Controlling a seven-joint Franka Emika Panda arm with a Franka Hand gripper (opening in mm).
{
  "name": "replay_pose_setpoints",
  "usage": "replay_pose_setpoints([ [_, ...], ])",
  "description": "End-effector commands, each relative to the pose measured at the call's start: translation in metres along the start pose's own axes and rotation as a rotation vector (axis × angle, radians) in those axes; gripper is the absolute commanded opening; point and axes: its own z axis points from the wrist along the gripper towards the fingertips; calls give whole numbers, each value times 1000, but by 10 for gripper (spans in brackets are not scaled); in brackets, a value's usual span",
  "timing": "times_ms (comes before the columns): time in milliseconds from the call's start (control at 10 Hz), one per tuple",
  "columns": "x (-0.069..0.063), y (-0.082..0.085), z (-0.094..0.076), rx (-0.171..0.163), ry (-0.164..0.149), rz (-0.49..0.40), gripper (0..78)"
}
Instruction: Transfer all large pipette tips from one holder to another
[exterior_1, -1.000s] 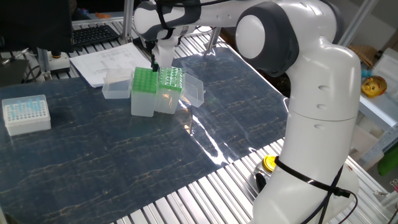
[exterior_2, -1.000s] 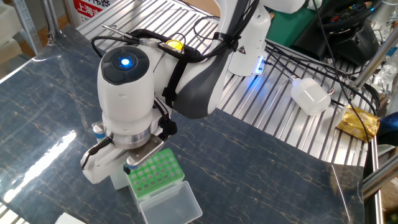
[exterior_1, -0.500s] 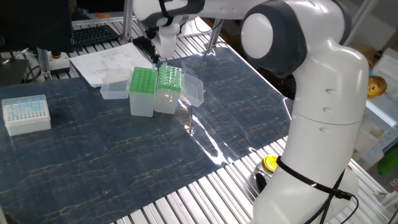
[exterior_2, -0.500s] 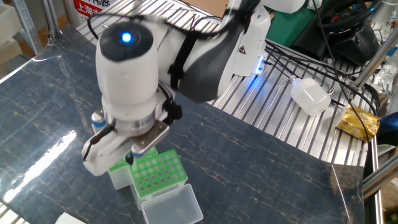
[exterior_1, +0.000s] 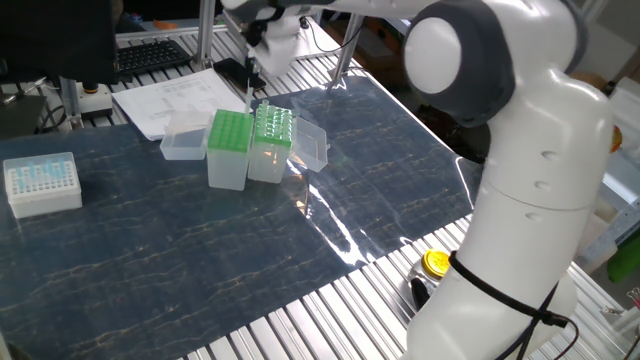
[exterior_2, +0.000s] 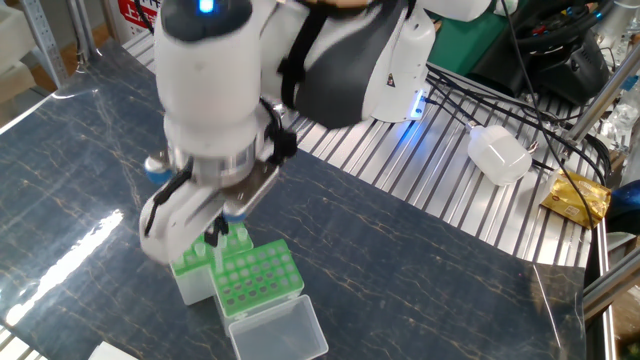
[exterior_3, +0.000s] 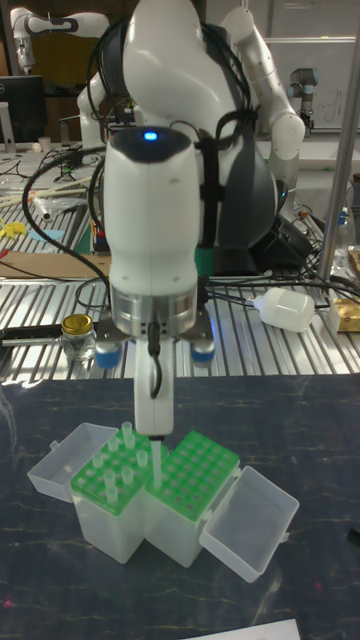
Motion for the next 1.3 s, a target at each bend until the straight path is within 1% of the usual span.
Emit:
replay_pose_setpoints([
  [100, -2, -11, -33, -54, 2, -146, 12],
  [200, 0, -13, -43, -70, -2, -196, 12],
  [500, 0, -13, -67, -72, 2, -264, 12],
  [600, 0, -13, -70, -73, 5, -271, 12],
  [700, 0, -16, -78, -79, 11, -319, 12],
  [800, -1, -17, -84, -81, 9, -377, 12],
  [1100, -11, -16, -97, -84, 7, -559, 12],
  [1300, -17, -15, -102, -71, 11, -711, 12],
])
